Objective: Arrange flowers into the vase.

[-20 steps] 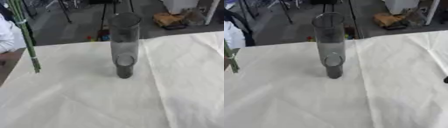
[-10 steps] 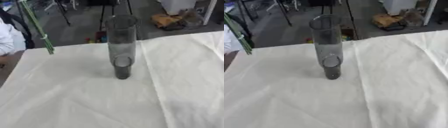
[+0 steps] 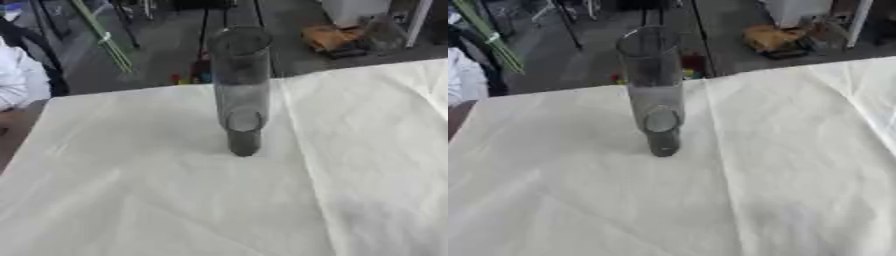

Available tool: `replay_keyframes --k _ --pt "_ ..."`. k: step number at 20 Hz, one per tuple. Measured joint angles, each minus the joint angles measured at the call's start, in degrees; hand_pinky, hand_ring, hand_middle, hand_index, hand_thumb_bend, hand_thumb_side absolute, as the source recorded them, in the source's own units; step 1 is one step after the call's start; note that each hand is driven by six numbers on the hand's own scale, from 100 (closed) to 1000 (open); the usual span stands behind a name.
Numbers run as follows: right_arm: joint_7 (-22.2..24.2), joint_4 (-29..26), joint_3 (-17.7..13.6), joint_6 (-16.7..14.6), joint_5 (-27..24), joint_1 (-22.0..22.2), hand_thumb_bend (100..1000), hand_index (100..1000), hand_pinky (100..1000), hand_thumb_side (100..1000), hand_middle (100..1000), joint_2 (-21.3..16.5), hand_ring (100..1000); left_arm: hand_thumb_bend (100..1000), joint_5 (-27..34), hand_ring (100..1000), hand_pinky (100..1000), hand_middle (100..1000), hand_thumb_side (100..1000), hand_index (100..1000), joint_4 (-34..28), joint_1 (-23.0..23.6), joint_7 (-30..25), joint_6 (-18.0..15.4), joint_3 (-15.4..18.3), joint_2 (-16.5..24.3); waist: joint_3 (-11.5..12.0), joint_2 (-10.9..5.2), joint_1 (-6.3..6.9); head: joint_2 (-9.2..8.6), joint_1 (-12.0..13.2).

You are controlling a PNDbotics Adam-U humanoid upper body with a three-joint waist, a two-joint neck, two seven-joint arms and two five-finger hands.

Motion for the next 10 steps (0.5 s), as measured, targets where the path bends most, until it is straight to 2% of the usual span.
replay_keyframes --k 10 --pt "1.5 0.0 0.4 0.1 0.7 0.0 100 741 568 809 509 0.1 716 100 6.9 100 100 100 666 111 -2.3 -1.6 8.6 -5.7 -0.8 0.0 -1.2 1.36 0.26 -0.62 1.0"
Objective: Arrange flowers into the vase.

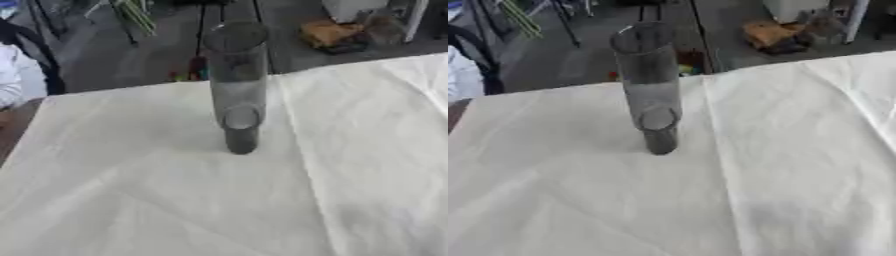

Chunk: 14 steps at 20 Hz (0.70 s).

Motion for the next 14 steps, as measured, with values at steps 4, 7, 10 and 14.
replay_keyframes --k 4,7,10,14 --pt "0.5 0.0 0.3 0.2 0.5 -0.1 100 742 570 807 508 0.4 718 100 0.7 100 100 100 666 112 -1.3 -0.4 3.1 -1.1 -0.7 0.0 -0.3 0.48 0.19 -0.47 0.0" --pt "0.8 0.0 0.3 0.3 0.9 -0.2 100 743 571 810 508 0.5 720 100 0.7 100 100 100 666 112 -2.0 -0.4 4.4 -1.7 -1.0 0.0 -0.5 0.81 0.28 -0.71 0.1" --pt "1.0 0.0 0.3 0.4 1.3 -0.3 100 743 571 810 507 0.7 720 100 0.7 100 100 100 668 113 -2.9 -0.4 5.1 -2.3 -1.0 0.0 -0.6 0.99 0.31 -1.51 0.1" --pt "1.2 0.0 0.6 0.5 1.5 -0.3 100 743 571 811 507 0.9 720 100 0.6 100 100 100 670 113 -4.4 -0.4 5.9 -3.5 -1.1 0.0 -0.9 1.03 0.32 -4.6 0.1"
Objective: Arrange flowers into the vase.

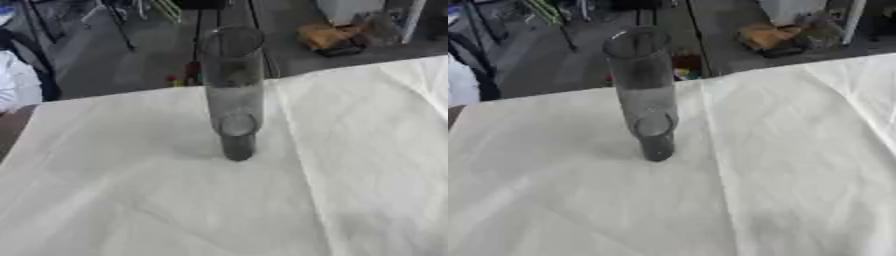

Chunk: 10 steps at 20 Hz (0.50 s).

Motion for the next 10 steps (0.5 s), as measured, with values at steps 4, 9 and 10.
replay_keyframes --k 4,9,10 --pt "0.3 0.0 0.0 0.2 0.0 -0.2 100 743 571 811 507 0.0 720 100 0.0 100 100 100 672 114 -0.8 0.1 0.7 -0.8 -0.3 -0.1 -0.3 0.04 0.01 -3.68 0.0" --pt "0.5 0.0 0.3 0.3 0.0 -0.3 100 743 572 812 506 0.0 721 107 0.0 100 100 100 675 115 -1.1 0.1 1.0 -1.7 -0.5 -0.9 -0.6 0.11 0.01 -5.84 0.0" --pt "0.5 0.0 0.4 0.4 0.0 -0.3 100 743 572 812 506 0.0 721 109 0.0 100 100 100 676 115 -1.1 0.1 1.0 -2.0 -0.5 -1.1 -0.6 0.11 0.01 -5.98 0.0"
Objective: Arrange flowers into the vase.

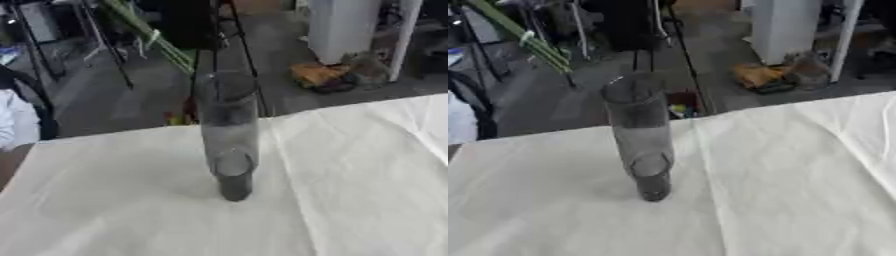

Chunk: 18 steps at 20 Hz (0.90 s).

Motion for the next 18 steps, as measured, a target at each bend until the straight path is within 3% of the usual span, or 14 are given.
replay_keyframes --k 8,18 --pt "0.6 0.0 0.4 0.4 0.0 -0.2 100 745 574 811 505 0.0 723 116 -1.7 100 100 100 678 116 -0.9 -0.2 0.9 -3.4 0.0 -1.0 -1.1 0.59 0.33 -0.46 0.0" --pt "1.9 0.0 0.7 0.6 1.0 -1.1 100 747 579 813 502 0.7 727 106 -13.7 100 100 100 675 118 -4.6 -0.3 4.1 -8.0 0.7 -1.5 -2.0 2.3 0.65 -1.01 0.3"
